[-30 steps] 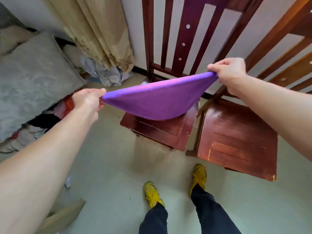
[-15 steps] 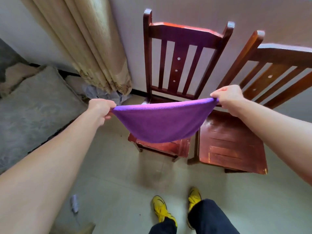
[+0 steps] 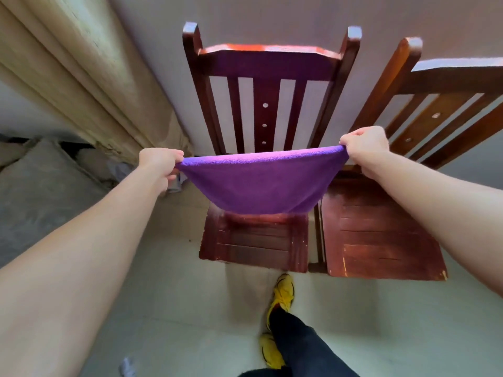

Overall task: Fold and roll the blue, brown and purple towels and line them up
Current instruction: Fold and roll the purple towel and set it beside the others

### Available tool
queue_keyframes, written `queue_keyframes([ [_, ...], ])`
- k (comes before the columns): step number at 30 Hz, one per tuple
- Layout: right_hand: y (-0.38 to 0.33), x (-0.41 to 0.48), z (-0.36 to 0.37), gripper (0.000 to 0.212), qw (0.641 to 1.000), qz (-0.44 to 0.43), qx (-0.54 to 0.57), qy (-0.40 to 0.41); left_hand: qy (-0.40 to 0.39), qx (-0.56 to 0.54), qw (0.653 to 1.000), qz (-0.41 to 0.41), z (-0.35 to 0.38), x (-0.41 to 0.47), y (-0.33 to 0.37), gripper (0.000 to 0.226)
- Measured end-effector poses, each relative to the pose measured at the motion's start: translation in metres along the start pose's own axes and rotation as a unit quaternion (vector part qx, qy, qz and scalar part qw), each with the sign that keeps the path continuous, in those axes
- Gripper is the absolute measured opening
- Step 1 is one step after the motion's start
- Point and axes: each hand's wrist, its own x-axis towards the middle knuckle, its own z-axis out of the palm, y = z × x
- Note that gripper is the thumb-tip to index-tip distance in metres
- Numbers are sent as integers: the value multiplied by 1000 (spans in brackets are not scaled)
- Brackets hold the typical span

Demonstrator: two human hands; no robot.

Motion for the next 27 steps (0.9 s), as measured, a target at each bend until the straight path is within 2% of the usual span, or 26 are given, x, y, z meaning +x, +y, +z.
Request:
queue_keyframes([
  [5, -7, 21, 13, 23, 999, 26, -33, 20, -4, 18, 1000, 0, 18, 36, 17, 23],
  [9, 11, 12, 23, 20, 996, 29, -79, 29, -12, 39, 999, -13, 17, 58, -9, 20],
  [17, 102, -41, 68, 15, 983, 110, -147, -4, -61, 107, 992, -32, 13, 78, -117, 11],
  [21, 147, -79, 89, 23, 966, 164, -196, -35, -101, 143, 983, -56, 4, 77, -179, 14],
  [27, 221, -131, 124, 18, 937, 233, -246, -82, -143, 204, 962, -110, -6, 79, -277, 23],
])
